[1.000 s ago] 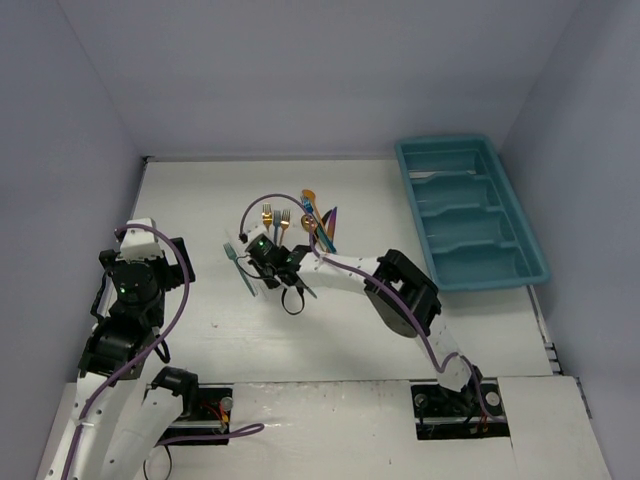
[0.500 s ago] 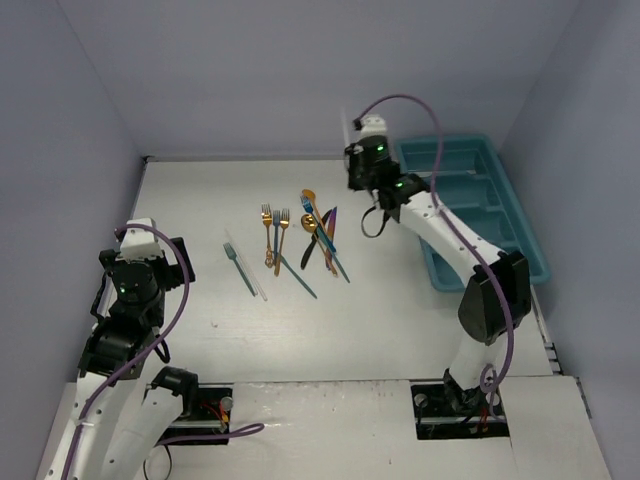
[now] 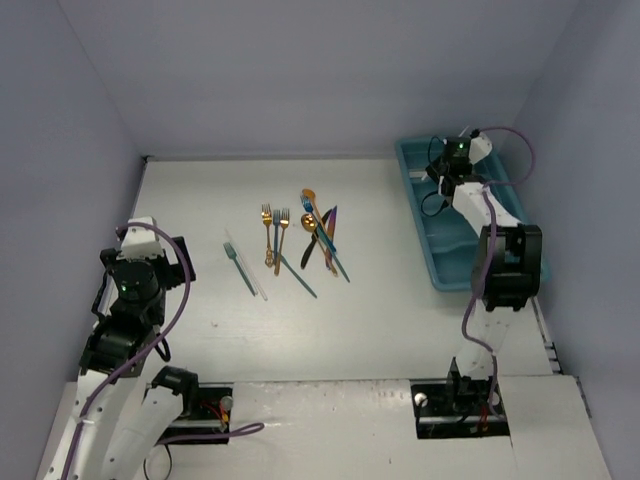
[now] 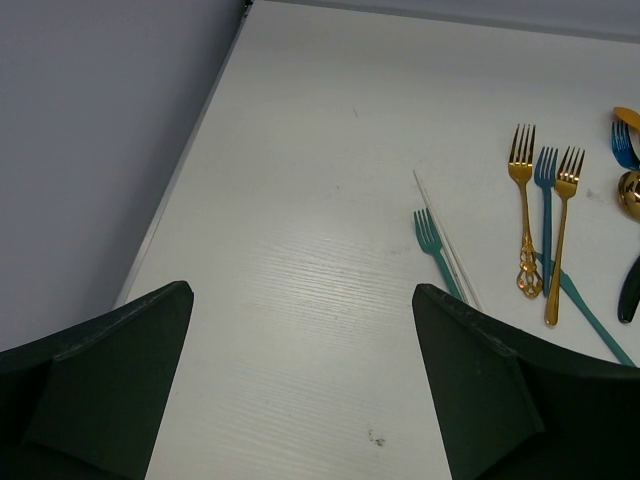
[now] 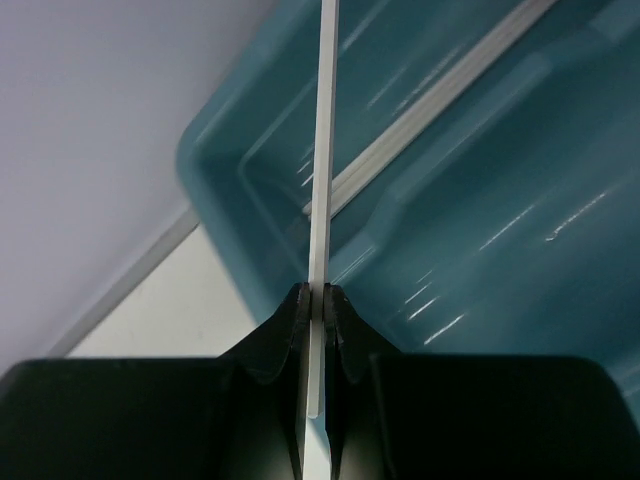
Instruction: Sort the eating utensils into containers
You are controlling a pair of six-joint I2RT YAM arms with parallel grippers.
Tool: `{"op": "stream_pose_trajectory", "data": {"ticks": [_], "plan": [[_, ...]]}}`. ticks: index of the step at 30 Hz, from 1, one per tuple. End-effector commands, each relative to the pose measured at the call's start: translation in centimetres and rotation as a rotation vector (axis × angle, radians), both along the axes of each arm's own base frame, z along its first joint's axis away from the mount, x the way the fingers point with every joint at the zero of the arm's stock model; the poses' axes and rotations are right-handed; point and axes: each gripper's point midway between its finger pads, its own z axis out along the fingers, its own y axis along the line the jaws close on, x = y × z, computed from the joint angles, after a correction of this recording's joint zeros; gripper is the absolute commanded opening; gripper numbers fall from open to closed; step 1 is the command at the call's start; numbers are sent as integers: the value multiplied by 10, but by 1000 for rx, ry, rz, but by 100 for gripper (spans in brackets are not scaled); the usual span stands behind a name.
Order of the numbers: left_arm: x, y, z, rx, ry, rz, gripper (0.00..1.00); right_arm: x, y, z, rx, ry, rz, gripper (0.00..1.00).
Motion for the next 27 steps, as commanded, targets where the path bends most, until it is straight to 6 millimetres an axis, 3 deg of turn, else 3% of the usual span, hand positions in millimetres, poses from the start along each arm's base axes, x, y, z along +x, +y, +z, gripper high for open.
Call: {"op": "stream_pose_trajectory", "data": {"ticks": [1, 3, 7, 12, 14, 18, 22, 27], "plan": [[7, -2, 7, -6, -23, 2, 90, 47, -14, 42, 194, -207, -125, 0], [8, -2, 6, -4, -18, 1, 90, 58, -26, 37, 236, -220, -167, 0], [10, -3, 4, -3, -8, -1, 90, 79, -31, 23, 296, -240, -198, 0], [11, -3, 2, -2, -1, -2, 90, 98, -31, 26, 333, -277, -205, 1], [11, -4, 2, -2, 0, -3, 90, 103, -29, 20, 342, -273, -195, 9], [12, -5, 2, -4, 2, -7, 90, 105, -24, 23, 335, -276, -162, 35], [11, -5, 3, -6, -4, -8, 90, 97, -17, 48, 252, -293, -91, 38], [10, -4, 4, -8, -11, -8, 90, 68, 0, 94, 55, -315, 47, 40]]}}
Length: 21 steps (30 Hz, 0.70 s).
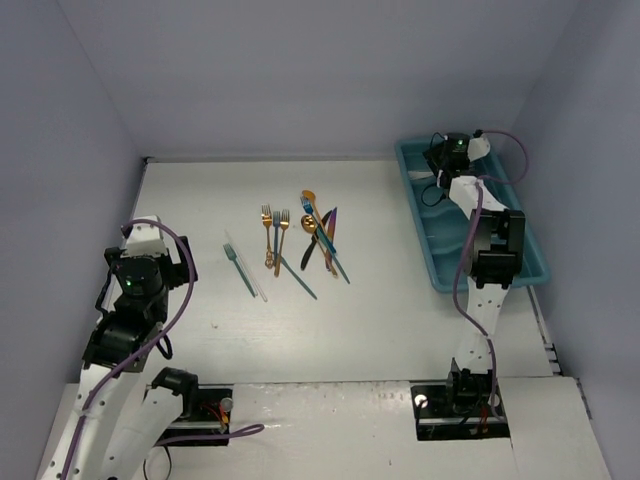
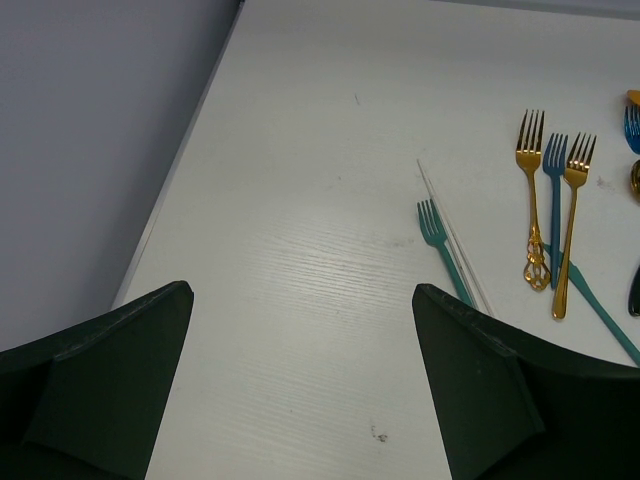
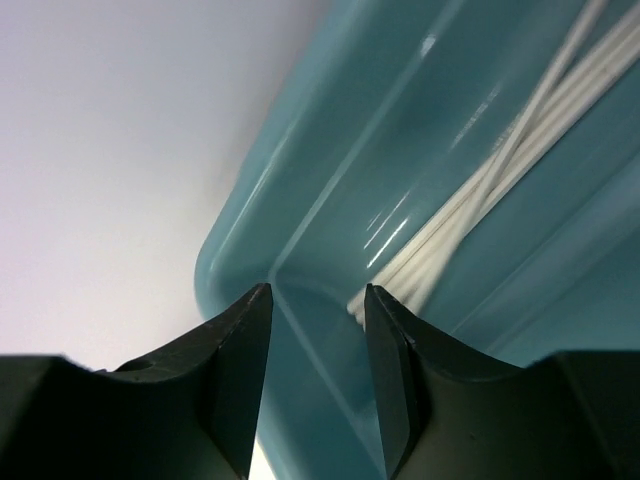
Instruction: Sort the eating utensils into containers
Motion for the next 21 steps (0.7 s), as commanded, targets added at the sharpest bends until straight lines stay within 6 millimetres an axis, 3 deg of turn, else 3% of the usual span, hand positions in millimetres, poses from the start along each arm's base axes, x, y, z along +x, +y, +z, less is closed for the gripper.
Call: {"op": "stream_pose_trajectory", "data": {"ticks": [1, 3, 6, 8, 10, 13, 14, 15, 17, 21], "plan": [[5, -3, 12, -18, -48, -9, 90, -24, 26, 137, -222, -226, 153, 40], [5, -4, 13, -20, -52, -12, 90, -51, 49, 156, -287, -239, 255, 41], [4, -3, 14, -21, -57, -8, 90, -90, 89, 163, -430, -223, 389, 41], [3, -2, 15, -21, -61, -7, 90, -118, 115, 162, -504, -197, 471, 41], [2, -3, 17, -23, -67, -8, 90, -149, 165, 157, -577, -186, 600, 41], [2, -2, 17, -24, -69, -8, 90, -181, 199, 152, -635, -170, 670, 41], [1, -2, 17, -25, -70, -6, 90, -201, 225, 143, -668, -160, 731, 41], [1, -2, 18, -24, -72, -6, 90, -208, 232, 137, -681, -144, 750, 41], [1, -2, 19, -24, -76, -5, 90, -234, 270, 122, -720, -131, 859, 40], [0, -1, 19, -24, -78, -3, 90, -276, 320, 84, -807, -60, 1016, 40]]}}
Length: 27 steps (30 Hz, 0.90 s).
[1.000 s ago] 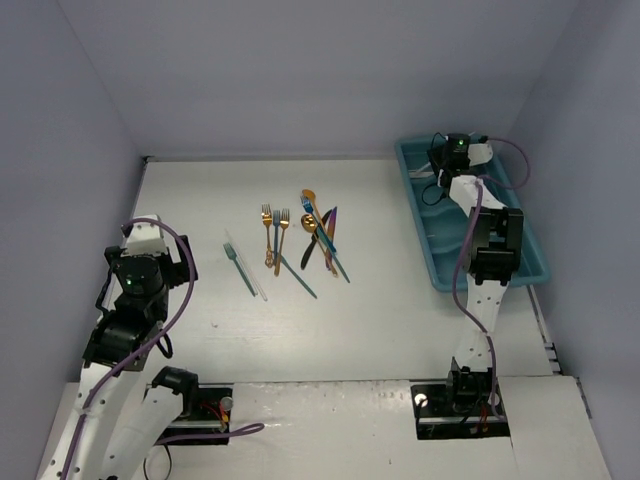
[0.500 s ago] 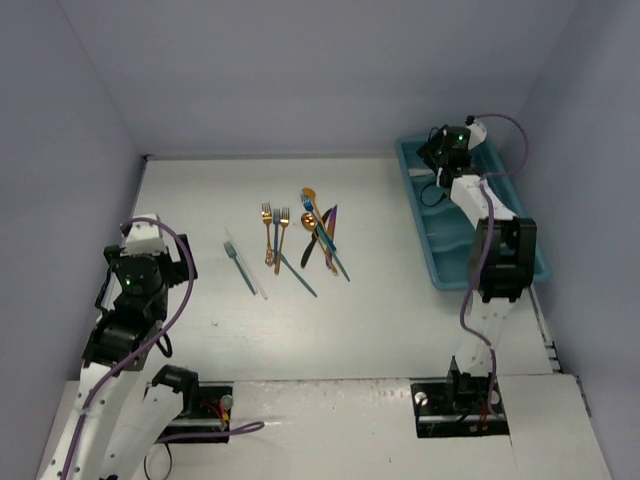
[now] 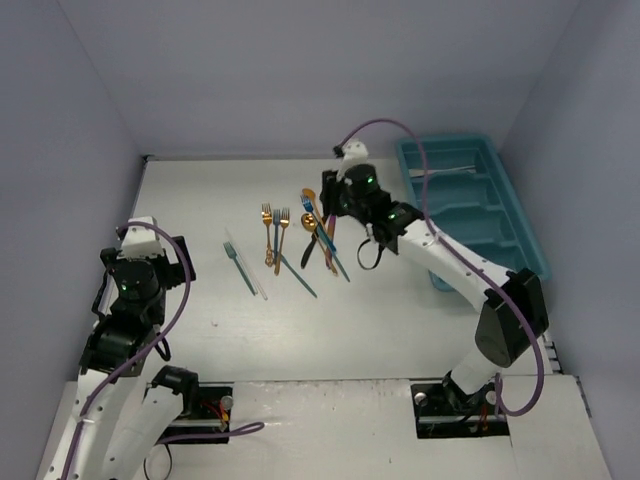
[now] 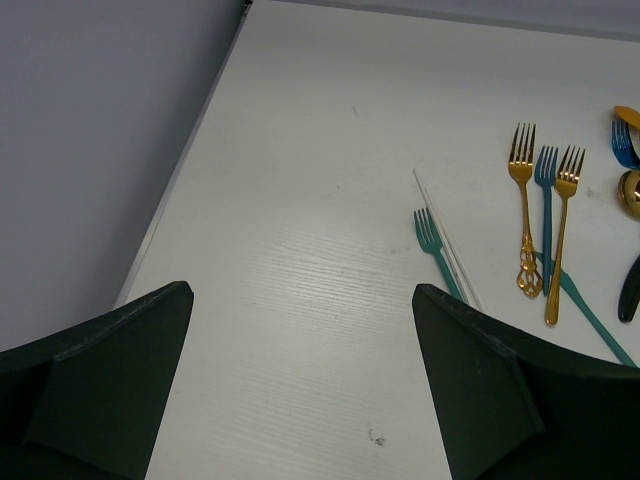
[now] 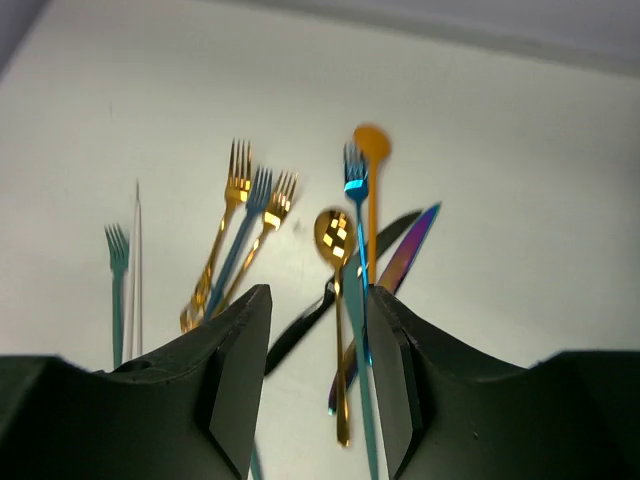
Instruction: Sort the eating utensils into containers
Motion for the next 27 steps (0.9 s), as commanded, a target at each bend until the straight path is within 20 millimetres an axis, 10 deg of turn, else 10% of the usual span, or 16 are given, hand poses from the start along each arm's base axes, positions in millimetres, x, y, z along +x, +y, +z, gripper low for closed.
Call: {"op": "stream_pose_trajectory", "data": {"ticks": [1, 13, 27], "plan": [[5, -2, 12, -16, -46, -4, 90, -41, 35, -42, -201, 39, 100, 40], [5, -2, 12, -16, -46, -2, 90, -141, 118, -131, -345, 187, 341, 43], [1, 0, 15, -15, -58, 3, 90, -161, 154, -186, -396, 275, 362, 44]]}}
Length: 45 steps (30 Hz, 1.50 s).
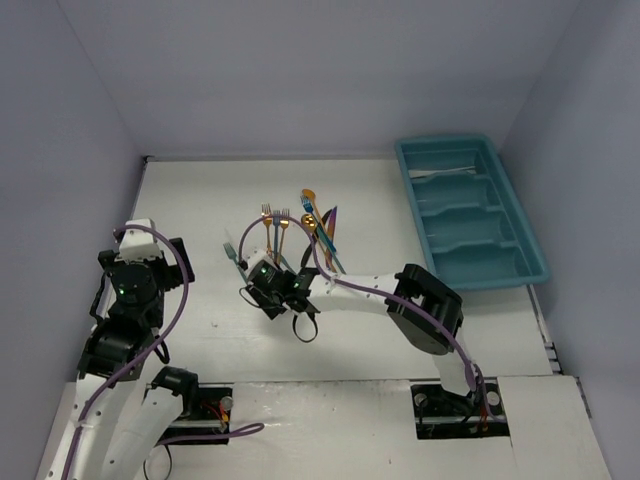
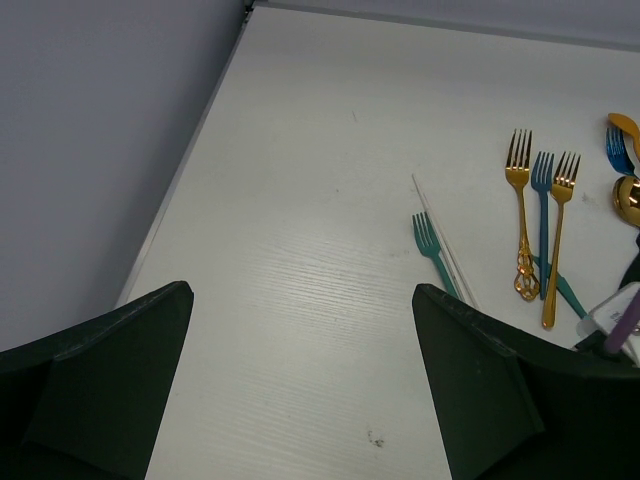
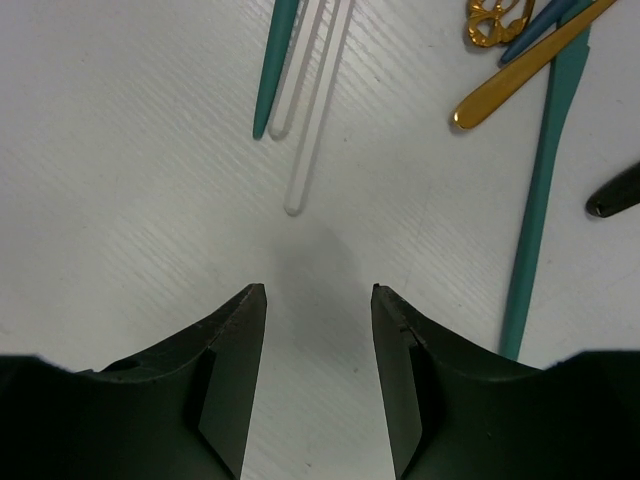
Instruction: Sort the eating utensils into containers
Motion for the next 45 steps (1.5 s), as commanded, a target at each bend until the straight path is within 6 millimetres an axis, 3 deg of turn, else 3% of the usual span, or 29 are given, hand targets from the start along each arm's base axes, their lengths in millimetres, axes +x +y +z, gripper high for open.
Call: {"op": "stream_pose_trajectory", "data": {"ticks": [1, 17, 21, 27, 34, 41, 45], "plan": [[3, -1, 11, -12, -42, 3, 90, 11, 19, 16, 59, -32, -55, 44], [2, -1, 18, -12, -71, -2, 90, 31, 25, -16, 1, -58, -131, 40], [4, -1, 39, 3, -132, -15, 90, 42, 22, -18, 2, -62, -158, 37], [11, 1, 91, 42, -277, -21, 90, 55, 19, -15, -1, -75, -169, 35], [34, -1, 133, 69, -380, -7, 90, 65, 20, -13, 11, -71, -177, 32], [46, 1, 154, 143, -466, 0, 90, 74, 34, -19, 17, -69, -143, 32], [49, -2, 139, 130, -472, -14, 90, 84, 42, -18, 34, -71, -138, 31]]}}
